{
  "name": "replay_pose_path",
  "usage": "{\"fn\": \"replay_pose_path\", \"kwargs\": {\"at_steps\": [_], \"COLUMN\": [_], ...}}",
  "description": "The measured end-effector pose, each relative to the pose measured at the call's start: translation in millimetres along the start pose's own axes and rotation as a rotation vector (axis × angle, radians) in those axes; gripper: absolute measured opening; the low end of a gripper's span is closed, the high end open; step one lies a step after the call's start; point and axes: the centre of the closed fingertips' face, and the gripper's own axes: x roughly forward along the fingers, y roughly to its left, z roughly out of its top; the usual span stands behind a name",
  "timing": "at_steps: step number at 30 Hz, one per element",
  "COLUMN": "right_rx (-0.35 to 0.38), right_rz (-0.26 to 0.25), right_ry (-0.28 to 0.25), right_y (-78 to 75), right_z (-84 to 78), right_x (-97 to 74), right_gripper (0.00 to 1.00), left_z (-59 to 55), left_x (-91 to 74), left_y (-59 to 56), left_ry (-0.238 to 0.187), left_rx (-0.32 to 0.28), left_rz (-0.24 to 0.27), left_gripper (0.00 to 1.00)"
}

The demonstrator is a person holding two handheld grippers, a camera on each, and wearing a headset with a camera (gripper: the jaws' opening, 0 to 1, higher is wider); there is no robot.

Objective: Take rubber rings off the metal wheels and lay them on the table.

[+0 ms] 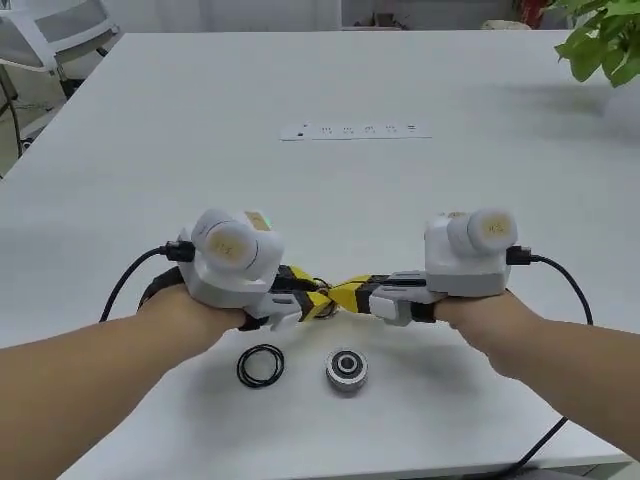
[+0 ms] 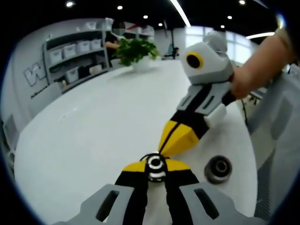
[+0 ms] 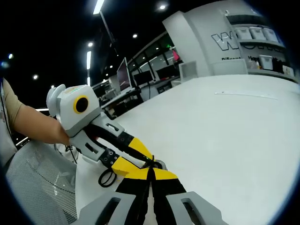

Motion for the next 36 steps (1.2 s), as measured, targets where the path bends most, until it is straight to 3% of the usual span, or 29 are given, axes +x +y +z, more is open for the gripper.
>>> {"fn": "replay_pose_path", "kwargs": {"at_steps": [10,13,18,36], "right_rx": [-0.007,-0.006,-0.006,-0.005], "right_rz": [-0.007,-0.007,-0.007,0.009], "right_ry": [0.002,0.002,-0.002,-0.034], "right_y": [-1.6,-1.7,-0.9,12.9], "right_z": [0.2,0.2,1.7,14.6], "right_x": [-0.4,-0.8,-1.1,-4.5], "right_gripper": [0.00,0.00,0.00,0.00], "left_z": [0.4,0.9,0.8,17.0], "left_x": [-0.1,-1.4,-5.5,-39.5], "left_y": [-0.7,-2.1,-5.2,-4.8], "left_ry": [0.002,0.000,0.001,-0.068], "left_rx": [0.010,-0.002,0.014,0.008], "left_rz": [-0.009,-0.021,-0.030,-0.026], "left_gripper": [0.15,0.21,0.23,0.34]}}
